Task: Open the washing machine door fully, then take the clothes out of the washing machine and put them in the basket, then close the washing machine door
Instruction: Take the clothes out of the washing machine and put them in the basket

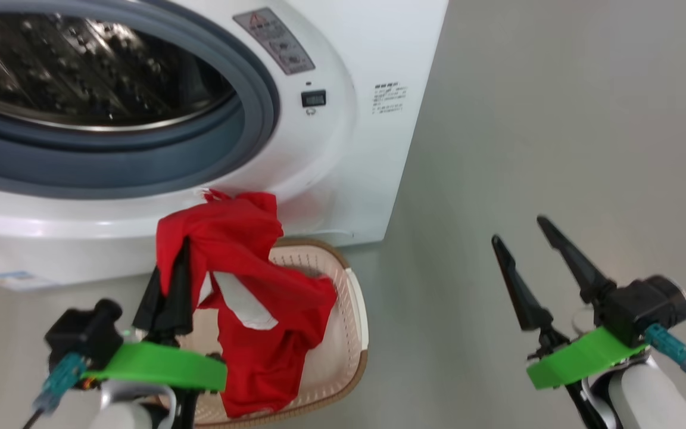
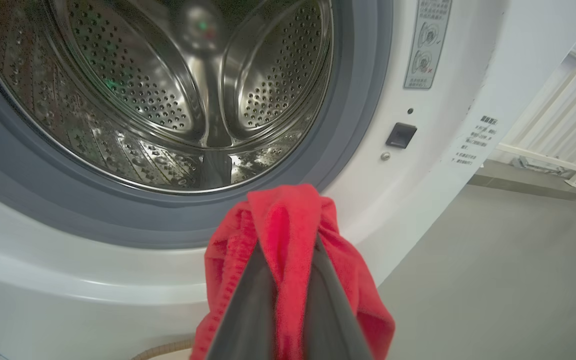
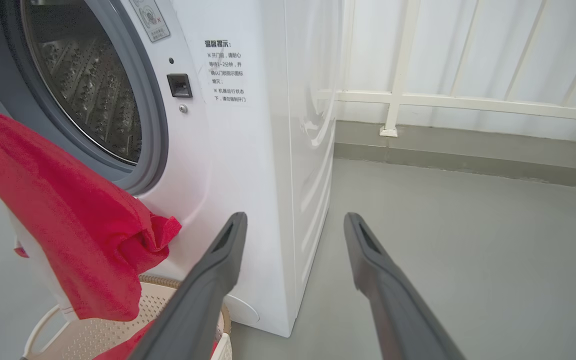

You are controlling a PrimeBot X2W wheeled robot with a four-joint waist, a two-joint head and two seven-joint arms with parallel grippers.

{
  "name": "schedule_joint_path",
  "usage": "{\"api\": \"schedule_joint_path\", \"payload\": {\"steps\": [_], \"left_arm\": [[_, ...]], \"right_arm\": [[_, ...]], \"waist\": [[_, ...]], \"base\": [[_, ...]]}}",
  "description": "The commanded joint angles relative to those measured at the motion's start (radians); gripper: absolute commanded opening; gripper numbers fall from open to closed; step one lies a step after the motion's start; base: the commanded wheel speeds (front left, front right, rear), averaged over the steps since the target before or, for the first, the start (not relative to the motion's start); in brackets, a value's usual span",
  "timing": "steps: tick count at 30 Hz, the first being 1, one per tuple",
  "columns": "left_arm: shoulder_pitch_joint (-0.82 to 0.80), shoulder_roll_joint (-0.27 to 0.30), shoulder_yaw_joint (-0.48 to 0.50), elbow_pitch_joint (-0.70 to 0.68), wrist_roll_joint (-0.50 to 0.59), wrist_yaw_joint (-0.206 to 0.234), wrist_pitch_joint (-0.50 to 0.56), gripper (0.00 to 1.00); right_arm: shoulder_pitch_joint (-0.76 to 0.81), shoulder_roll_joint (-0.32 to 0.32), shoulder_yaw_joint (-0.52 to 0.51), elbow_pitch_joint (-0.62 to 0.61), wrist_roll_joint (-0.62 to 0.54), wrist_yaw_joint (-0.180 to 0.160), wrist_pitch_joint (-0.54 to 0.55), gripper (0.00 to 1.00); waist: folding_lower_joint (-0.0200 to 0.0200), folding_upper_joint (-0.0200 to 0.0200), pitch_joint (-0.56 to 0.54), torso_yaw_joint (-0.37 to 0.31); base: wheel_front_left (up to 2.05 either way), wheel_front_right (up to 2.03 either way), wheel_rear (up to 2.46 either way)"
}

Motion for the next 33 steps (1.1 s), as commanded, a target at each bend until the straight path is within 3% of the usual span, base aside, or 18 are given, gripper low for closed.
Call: {"api": "schedule_joint_path", "payload": {"steps": [1, 12, 19, 27, 33], "left_arm": [[-0.037, 0.011, 0.031, -0.016, -0.009, -0.008, -0.012, 0.00], [-0.194, -0.022, 0.020, 0.507, -0.121, -0.071, -0.056, 0.00], [-0.323, -0.029, 0.007, 0.814, -0.183, -0.097, -0.019, 0.00], [-0.450, -0.031, -0.021, 1.063, -0.232, -0.099, 0.101, 0.00], [-0.515, -0.031, -0.038, 1.154, -0.261, -0.092, 0.170, 0.00]], "right_arm": [[-0.018, -0.013, 0.014, -0.028, 0.002, 0.005, -0.006, 1.00], [-0.072, -0.014, 0.029, -0.026, 0.009, 0.005, -0.006, 1.00], [-0.088, -0.014, 0.028, -0.028, 0.011, 0.005, -0.006, 1.00], [-0.112, -0.001, 0.034, -0.033, 0.010, 0.005, -0.006, 1.00], [-0.136, 0.012, 0.040, -0.037, 0.012, 0.005, -0.006, 1.00]], "waist": [[0.0000, -0.0001, 0.041, 0.011], [0.0000, -0.0001, 0.127, -0.005], [0.0000, -0.0001, 0.169, -0.036], [0.0000, -0.0001, 0.228, -0.068], [0.0000, -0.0001, 0.276, -0.094]], "base": [[0.00, 0.00, 0.00], [0.00, 0.00, 0.00], [0.00, 0.00, 0.00], [0.00, 0.00, 0.00], [0.00, 0.00, 0.00]]}}
